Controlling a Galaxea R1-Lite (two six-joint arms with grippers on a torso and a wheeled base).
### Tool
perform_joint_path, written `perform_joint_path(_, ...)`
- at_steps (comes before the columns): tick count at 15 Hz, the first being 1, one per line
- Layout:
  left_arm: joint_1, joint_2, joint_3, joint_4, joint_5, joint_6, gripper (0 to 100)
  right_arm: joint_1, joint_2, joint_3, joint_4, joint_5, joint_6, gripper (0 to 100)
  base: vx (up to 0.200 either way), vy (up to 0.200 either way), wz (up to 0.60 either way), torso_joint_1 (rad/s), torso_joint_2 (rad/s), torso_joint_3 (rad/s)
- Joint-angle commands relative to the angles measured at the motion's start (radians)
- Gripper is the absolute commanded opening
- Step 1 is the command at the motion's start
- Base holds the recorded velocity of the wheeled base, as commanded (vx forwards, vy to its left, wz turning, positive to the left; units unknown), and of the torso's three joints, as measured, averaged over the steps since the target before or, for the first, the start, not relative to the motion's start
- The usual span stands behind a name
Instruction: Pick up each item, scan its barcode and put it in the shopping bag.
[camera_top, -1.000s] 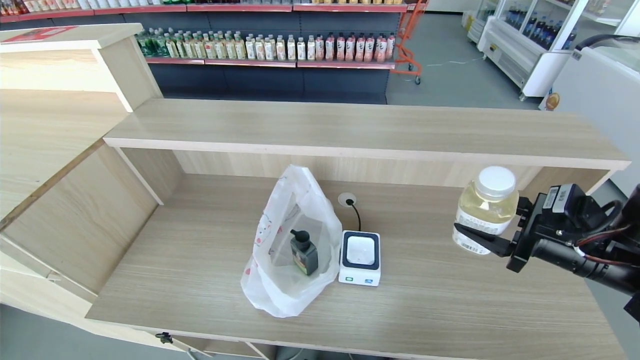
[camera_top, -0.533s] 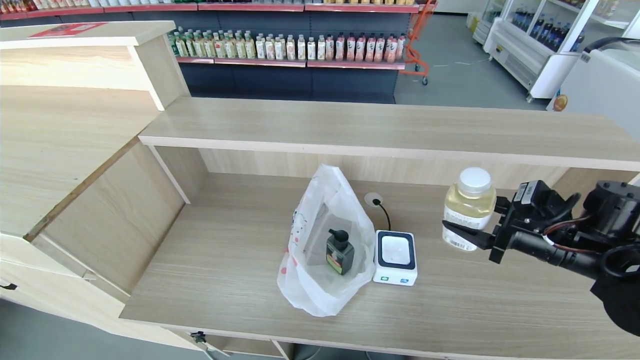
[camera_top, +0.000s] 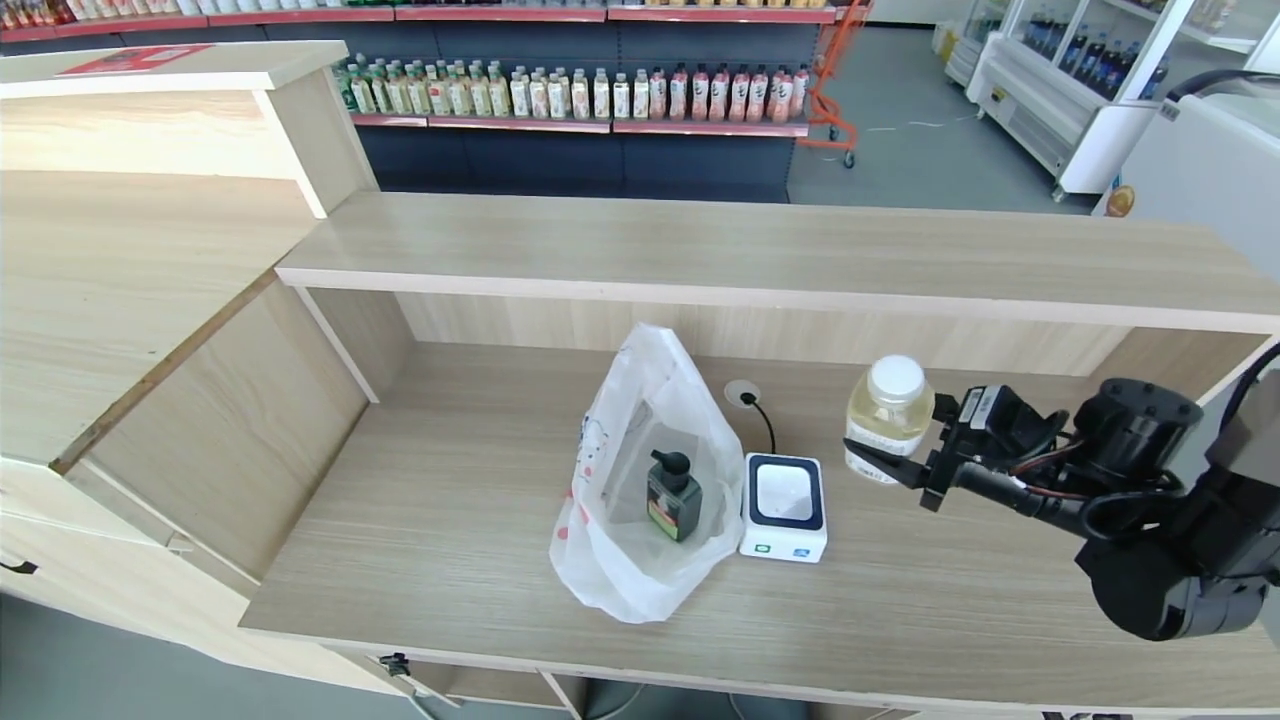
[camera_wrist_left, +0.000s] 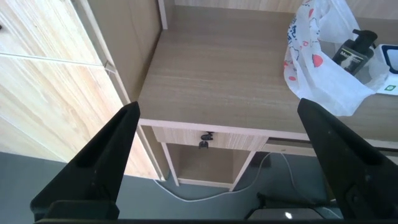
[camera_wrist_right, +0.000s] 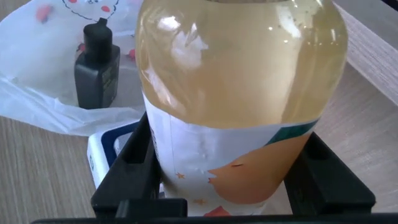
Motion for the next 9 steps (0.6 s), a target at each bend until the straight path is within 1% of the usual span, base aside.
perform_joint_path(1,0.000,0.000,0.000,0.000,-0.001,0.000,100,0.018,0.110,-0.062,-0.004,0.032,-0.036,0,0.000,0.000,0.00,0.000,0.00,0.000)
perform_joint_path(2,0.000,0.000,0.000,0.000,-0.001,0.000,100,0.026,0.126,-0.095,-0.004,0.046,-0.073,0,0.000,0.000,0.00,0.000,0.00,0.000)
perform_joint_path(8,0.000,0.000,0.000,0.000,0.001,0.000,100,0.066,0.203,-0.153,-0.004,0.052,-0.122,0,0.000,0.000,0.00,0.000,0.00,0.000)
perform_joint_path(9,0.000,0.000,0.000,0.000,0.001,0.000,100,0.070,0.218,-0.190,-0.004,0.055,-0.147,0,0.000,0.000,0.00,0.000,0.00,0.000)
